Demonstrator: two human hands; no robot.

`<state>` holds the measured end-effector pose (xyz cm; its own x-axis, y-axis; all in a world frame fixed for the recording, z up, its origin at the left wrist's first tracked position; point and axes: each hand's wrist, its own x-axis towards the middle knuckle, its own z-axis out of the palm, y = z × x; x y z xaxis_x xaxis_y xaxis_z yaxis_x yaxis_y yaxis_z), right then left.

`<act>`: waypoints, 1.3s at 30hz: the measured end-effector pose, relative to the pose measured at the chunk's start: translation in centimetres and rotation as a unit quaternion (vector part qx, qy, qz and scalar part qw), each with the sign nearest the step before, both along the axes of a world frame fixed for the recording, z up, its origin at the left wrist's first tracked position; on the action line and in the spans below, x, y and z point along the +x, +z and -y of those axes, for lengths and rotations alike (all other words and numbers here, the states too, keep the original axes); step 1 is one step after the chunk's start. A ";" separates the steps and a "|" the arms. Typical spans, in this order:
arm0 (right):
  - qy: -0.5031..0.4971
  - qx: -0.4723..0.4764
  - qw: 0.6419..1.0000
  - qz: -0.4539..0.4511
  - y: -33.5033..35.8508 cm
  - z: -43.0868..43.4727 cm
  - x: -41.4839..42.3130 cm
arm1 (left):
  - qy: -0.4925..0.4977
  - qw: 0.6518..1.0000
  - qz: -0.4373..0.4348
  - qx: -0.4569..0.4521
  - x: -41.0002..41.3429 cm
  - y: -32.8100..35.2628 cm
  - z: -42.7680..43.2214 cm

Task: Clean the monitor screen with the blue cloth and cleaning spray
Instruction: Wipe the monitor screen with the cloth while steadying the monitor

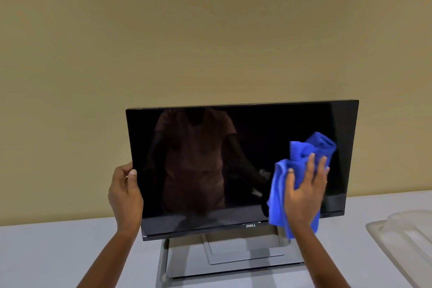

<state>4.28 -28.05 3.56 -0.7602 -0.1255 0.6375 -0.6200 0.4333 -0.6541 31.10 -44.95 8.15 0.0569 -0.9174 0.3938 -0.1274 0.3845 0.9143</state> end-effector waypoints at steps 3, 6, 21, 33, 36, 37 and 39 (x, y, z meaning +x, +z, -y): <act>-0.021 -0.075 0.993 0.093 0.2 -0.1 0.2 | 0.003 1.000 -0.012 0.002 0.0 -0.2 -0.2; -0.023 -0.100 0.989 0.110 0.4 1.6 2.5 | 0.008 1.000 -0.017 0.004 0.1 -0.4 -0.3; 0.172 0.210 0.907 -0.323 -3.8 7.9 15.4 | -0.021 1.000 0.007 0.014 0.8 0.2 0.1; -0.011 -0.117 0.993 0.013 7.5 1.2 -2.4 | -0.180 0.980 -0.087 0.022 0.8 7.0 1.3; -0.038 -0.143 0.988 0.052 9.6 2.0 -2.6 | -0.210 0.964 -0.150 0.064 0.6 7.9 1.3; -0.045 -0.139 0.988 0.054 10.1 2.8 -1.8 | -0.213 0.961 -0.160 0.073 0.6 7.9 1.3; -0.050 -0.114 0.992 0.025 10.8 5.1 0.9 | -0.218 0.957 -0.171 0.080 0.7 7.7 1.5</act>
